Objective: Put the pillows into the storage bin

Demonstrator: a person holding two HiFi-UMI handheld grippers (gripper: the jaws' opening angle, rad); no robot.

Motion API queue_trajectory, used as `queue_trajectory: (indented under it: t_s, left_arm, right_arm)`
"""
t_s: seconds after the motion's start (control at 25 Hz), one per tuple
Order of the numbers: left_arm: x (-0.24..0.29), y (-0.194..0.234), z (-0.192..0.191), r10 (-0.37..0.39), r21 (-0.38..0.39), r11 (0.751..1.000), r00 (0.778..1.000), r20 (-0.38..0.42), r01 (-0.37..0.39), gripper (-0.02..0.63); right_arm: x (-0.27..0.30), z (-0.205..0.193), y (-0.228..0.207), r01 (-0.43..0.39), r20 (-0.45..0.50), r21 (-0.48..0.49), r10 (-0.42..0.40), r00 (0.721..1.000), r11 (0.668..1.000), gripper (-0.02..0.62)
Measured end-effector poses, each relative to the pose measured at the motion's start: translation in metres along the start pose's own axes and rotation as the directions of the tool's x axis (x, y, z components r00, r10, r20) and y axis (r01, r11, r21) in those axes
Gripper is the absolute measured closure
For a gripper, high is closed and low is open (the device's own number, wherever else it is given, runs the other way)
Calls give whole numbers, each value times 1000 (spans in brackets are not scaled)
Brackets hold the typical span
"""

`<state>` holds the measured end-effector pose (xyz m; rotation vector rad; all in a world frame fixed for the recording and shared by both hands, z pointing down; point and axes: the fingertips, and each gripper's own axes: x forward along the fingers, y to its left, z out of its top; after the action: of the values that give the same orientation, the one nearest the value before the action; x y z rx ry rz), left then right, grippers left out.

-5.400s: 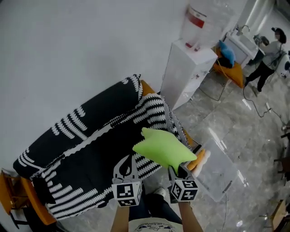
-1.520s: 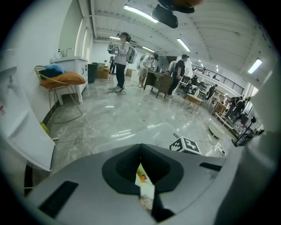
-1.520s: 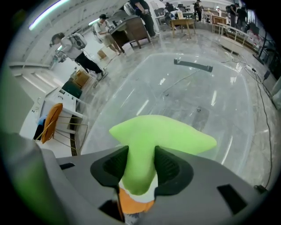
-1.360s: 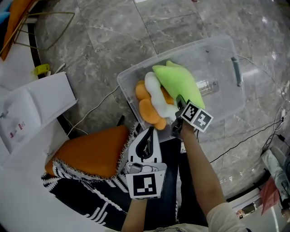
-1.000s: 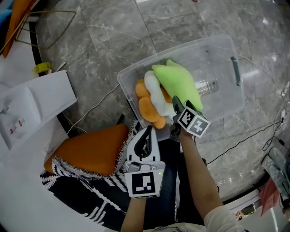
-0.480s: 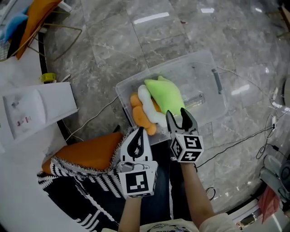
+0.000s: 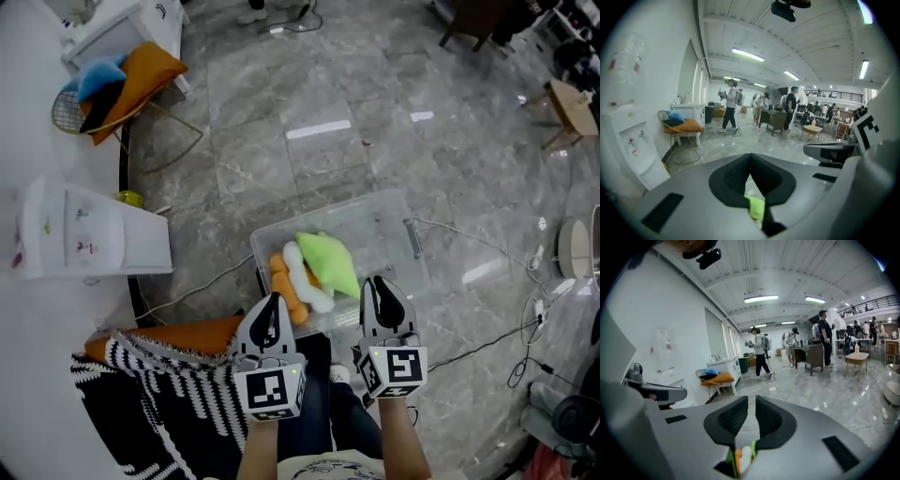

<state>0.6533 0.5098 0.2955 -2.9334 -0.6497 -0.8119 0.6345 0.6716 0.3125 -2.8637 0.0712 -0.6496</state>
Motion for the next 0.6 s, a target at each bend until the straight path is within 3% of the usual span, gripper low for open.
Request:
queue_trajectory:
  t_s: [0.24, 0.6]
  left_arm:
    - [-78, -18, 65, 27, -2, 1000, 990, 141, -26, 592]
    - [-191, -43, 127, 53, 13, 998, 955, 291, -59, 592]
  right_arm:
    - [-77, 73, 35, -43, 123, -111, 56, 991, 993, 584]
    - [-177, 148, 73, -88, 265, -158, 128, 956, 984, 584]
